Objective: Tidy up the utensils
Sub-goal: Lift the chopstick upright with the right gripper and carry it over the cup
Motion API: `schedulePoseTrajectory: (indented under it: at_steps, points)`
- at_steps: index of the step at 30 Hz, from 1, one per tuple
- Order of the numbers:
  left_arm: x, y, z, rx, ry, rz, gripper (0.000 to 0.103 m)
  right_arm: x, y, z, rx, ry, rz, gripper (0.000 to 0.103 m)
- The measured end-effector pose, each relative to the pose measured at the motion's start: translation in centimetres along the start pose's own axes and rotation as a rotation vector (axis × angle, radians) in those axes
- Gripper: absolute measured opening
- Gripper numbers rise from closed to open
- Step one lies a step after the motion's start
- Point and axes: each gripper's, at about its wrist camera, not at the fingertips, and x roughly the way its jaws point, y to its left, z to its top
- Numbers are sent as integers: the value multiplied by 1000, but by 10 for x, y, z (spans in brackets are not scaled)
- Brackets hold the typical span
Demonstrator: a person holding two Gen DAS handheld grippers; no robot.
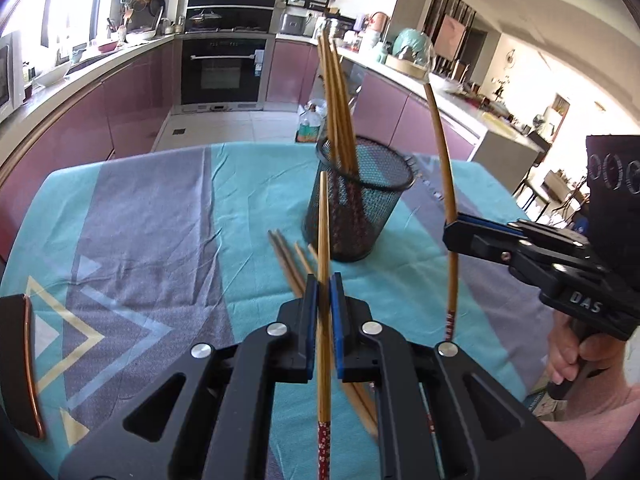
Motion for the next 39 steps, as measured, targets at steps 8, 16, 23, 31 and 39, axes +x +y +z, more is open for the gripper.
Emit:
schedulePoseTrajectory:
  at_steps: [8,16,23,31,39]
  points:
    - [-36,-5,28,-3,-94,-116,7,-19,-6,20,1,-81,1,5]
    - [-63,-14,65,4,-203,-162,7,-32,-13,49,-3,-157,-5,5]
    - [-80,-14,97,-9,-270,-166,7,-35,-18,70,-11,-207,-18,5]
    - [-97,-22,125,13,-329,-150,7,-34,-20,91,-34,-260,-44,5]
    - [-90,-33,146,47,-315,-76,7,-24,-25,112,-30,-303,-70,5]
